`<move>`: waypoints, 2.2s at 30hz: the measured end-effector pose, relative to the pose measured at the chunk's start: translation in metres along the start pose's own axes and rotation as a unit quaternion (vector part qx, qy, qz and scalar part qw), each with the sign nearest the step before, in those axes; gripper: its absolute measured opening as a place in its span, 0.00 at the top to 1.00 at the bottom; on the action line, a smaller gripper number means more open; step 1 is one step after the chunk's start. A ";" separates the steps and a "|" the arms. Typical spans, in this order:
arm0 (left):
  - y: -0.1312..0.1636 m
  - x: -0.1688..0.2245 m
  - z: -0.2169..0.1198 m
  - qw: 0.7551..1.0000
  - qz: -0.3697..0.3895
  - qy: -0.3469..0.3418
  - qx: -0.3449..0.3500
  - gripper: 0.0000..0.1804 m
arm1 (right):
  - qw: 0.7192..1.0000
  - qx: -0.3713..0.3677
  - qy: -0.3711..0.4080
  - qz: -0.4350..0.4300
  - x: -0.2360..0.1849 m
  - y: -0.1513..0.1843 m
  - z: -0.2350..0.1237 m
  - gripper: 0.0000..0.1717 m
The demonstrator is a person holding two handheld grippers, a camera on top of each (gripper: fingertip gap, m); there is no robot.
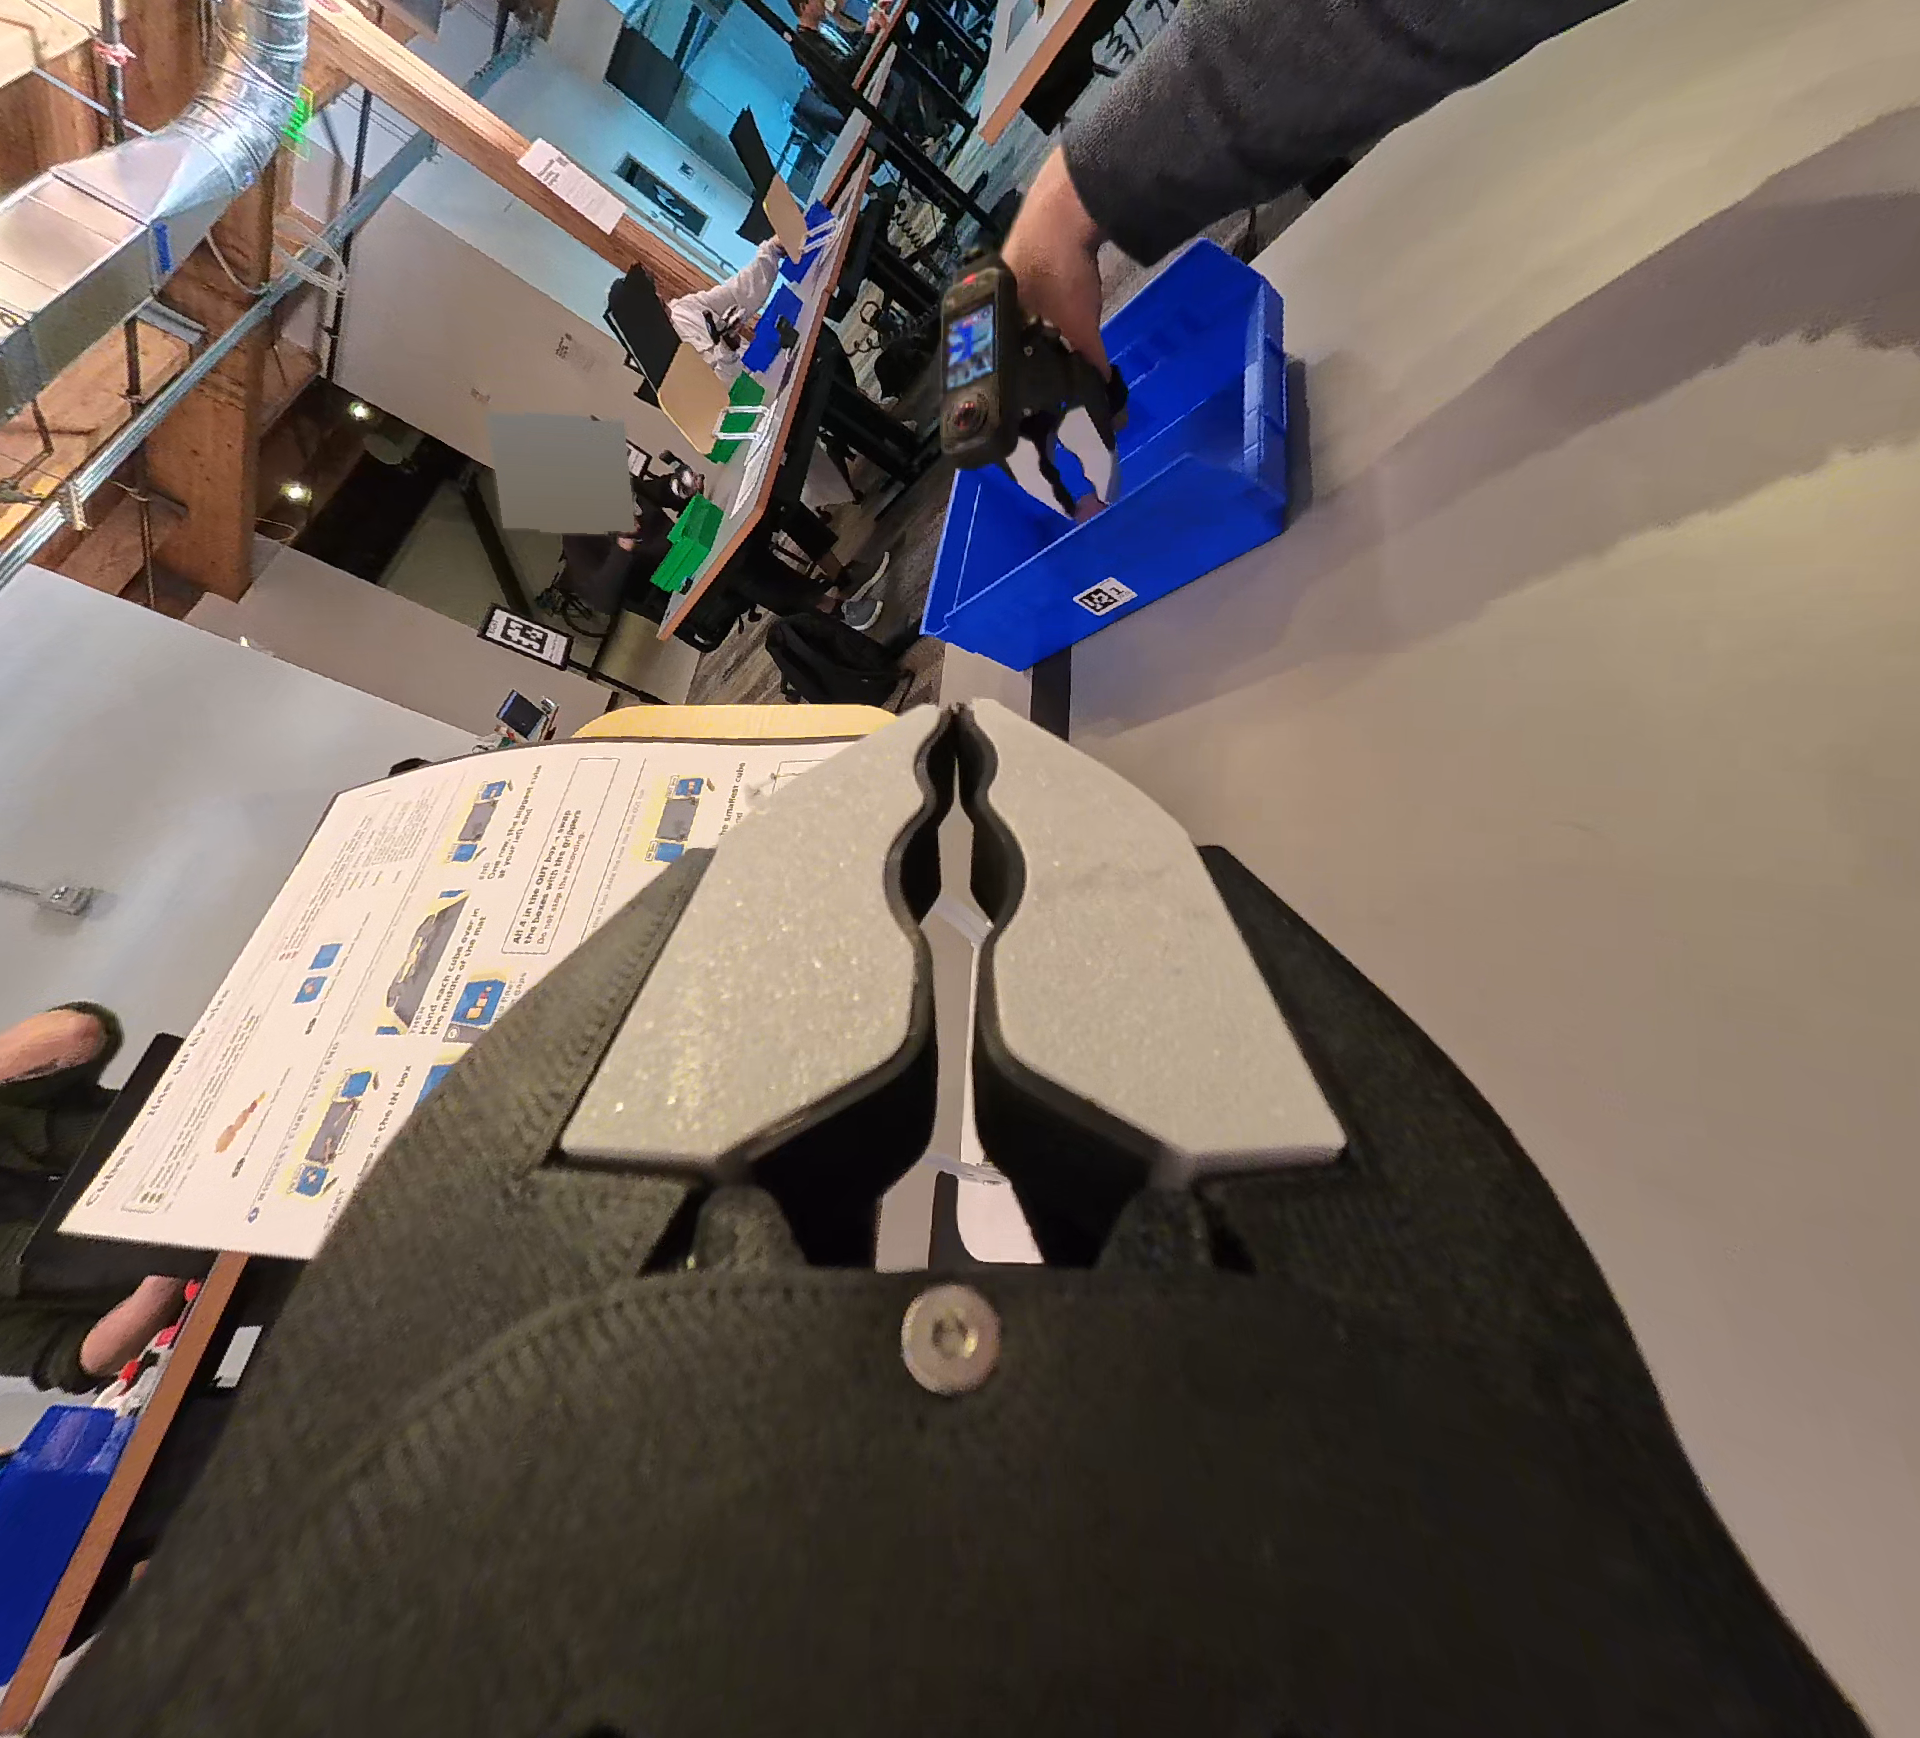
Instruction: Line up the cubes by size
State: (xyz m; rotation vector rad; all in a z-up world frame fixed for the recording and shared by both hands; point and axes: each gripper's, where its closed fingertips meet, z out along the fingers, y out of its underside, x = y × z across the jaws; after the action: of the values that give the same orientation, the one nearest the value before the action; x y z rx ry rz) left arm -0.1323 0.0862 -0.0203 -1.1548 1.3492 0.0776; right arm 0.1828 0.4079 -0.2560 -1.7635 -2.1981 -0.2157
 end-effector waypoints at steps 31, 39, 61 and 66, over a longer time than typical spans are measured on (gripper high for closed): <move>0.013 0.009 0.017 0.999 -0.006 0.027 -0.019 1.00 | 0.997 -0.030 -0.071 -0.002 0.001 0.004 0.050 0.85; 0.015 0.011 0.019 0.999 -0.005 0.031 -0.023 1.00 | 0.996 -0.033 -0.079 0.001 0.001 0.006 0.050 0.85; 0.011 0.003 0.005 0.999 0.005 0.008 -0.030 1.00 | 0.976 0.069 0.203 0.032 0.008 -0.064 -0.122 0.81; 0.003 -0.001 -0.006 0.999 0.014 -0.010 -0.029 1.00 | 0.949 0.198 0.240 -0.045 -0.059 -0.169 -0.178 0.83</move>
State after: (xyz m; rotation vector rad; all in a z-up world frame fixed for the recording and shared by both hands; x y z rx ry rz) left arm -0.1391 0.0841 -0.0199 -1.1808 1.3522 0.1482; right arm 0.0567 0.2599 -0.0954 -1.2383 -1.8128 -0.1835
